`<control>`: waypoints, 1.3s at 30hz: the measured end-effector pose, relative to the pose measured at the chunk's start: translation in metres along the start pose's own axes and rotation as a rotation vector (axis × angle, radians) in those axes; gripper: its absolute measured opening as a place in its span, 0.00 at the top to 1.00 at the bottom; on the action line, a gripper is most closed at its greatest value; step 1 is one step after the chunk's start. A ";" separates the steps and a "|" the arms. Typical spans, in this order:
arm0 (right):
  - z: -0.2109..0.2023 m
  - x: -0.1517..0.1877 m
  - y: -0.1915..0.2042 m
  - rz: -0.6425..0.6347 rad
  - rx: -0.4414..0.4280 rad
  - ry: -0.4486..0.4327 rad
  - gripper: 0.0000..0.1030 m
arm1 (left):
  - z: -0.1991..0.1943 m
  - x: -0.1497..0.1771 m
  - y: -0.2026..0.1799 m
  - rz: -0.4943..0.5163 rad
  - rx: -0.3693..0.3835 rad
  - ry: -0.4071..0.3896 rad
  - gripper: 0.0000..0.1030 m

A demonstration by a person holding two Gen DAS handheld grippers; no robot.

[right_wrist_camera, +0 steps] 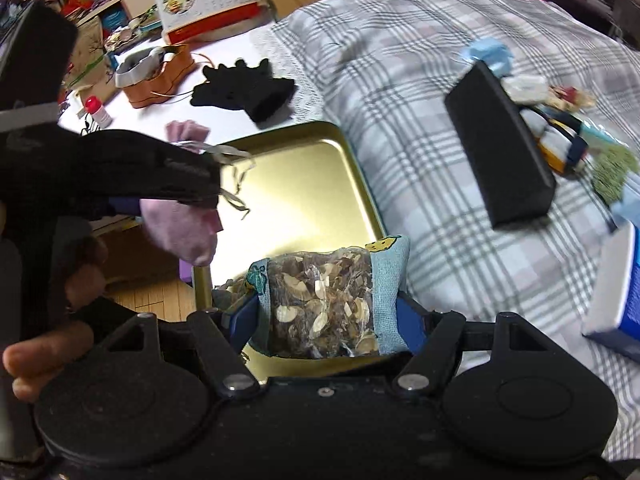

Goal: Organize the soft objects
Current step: 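Carry both items to the gold tray and open both tools to release them, then move the right tool to the white tissue pack while the left tool reaches the blue mask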

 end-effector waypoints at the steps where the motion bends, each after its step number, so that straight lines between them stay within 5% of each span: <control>1: 0.001 -0.003 0.002 -0.004 -0.002 -0.003 0.22 | 0.001 -0.002 0.000 0.003 0.002 0.003 0.42; 5: 0.002 -0.006 0.008 -0.012 -0.003 -0.013 0.16 | 0.000 -0.007 0.002 0.003 0.007 -0.014 0.27; 27: -0.029 0.029 -0.023 0.049 0.018 -0.032 0.12 | -0.032 0.032 -0.012 0.055 -0.029 -0.033 0.24; 39: -0.076 0.060 -0.119 0.244 0.103 -0.160 0.03 | -0.051 0.069 -0.081 0.229 -0.019 -0.032 0.23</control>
Point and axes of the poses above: each gripper's, at about its wrist camera, not at the fingertips, and z roughly the way its jaws point, y to its left, x to its underside, the point moved 10 cm from there along z, roughly the way its jaws point, and after that the axes turned 8 degrees about y, right-handed, at the moved point
